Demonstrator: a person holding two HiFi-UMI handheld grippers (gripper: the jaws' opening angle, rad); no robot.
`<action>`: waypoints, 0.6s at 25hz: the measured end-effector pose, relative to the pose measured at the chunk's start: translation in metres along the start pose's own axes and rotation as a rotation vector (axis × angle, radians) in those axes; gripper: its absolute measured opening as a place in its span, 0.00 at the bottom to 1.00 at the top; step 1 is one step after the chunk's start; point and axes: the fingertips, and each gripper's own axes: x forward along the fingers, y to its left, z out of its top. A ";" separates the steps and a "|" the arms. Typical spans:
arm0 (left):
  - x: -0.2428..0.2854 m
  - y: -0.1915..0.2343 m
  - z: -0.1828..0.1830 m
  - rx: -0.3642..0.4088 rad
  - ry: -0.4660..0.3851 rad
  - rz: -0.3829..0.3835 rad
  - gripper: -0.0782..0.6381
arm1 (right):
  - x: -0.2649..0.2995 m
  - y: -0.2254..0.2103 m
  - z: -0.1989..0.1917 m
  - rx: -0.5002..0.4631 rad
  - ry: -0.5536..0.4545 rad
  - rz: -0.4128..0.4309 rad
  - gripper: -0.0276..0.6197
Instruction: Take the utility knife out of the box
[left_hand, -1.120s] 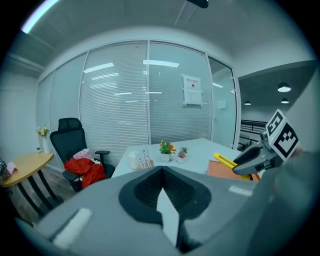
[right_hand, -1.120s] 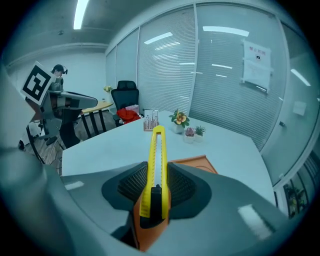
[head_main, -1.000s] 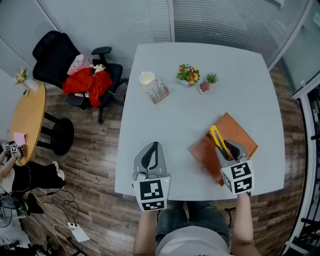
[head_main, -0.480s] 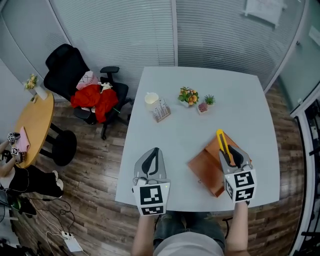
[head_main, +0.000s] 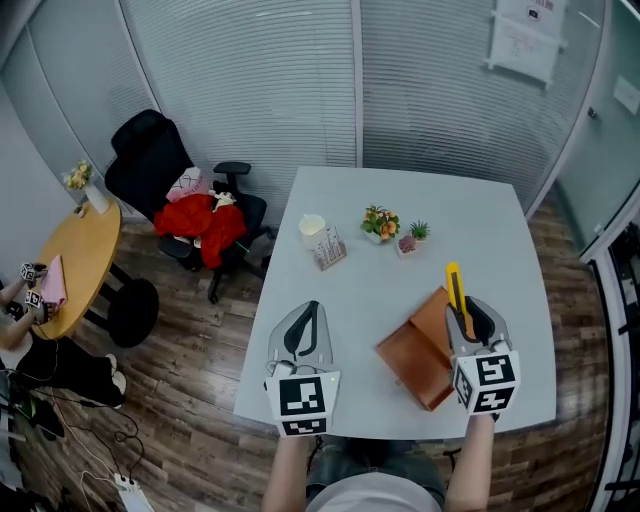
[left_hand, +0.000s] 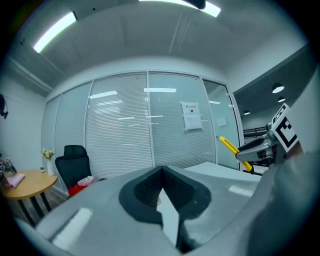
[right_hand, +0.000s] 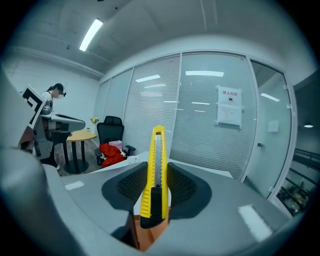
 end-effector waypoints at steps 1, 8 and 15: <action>-0.001 0.001 0.004 0.002 -0.008 0.003 0.11 | -0.002 -0.001 0.003 0.001 -0.010 -0.005 0.28; -0.010 0.011 0.027 0.004 -0.062 0.029 0.11 | -0.013 0.000 0.023 0.019 -0.077 -0.029 0.28; -0.018 0.022 0.038 -0.001 -0.095 0.050 0.11 | -0.019 0.005 0.036 0.019 -0.116 -0.032 0.28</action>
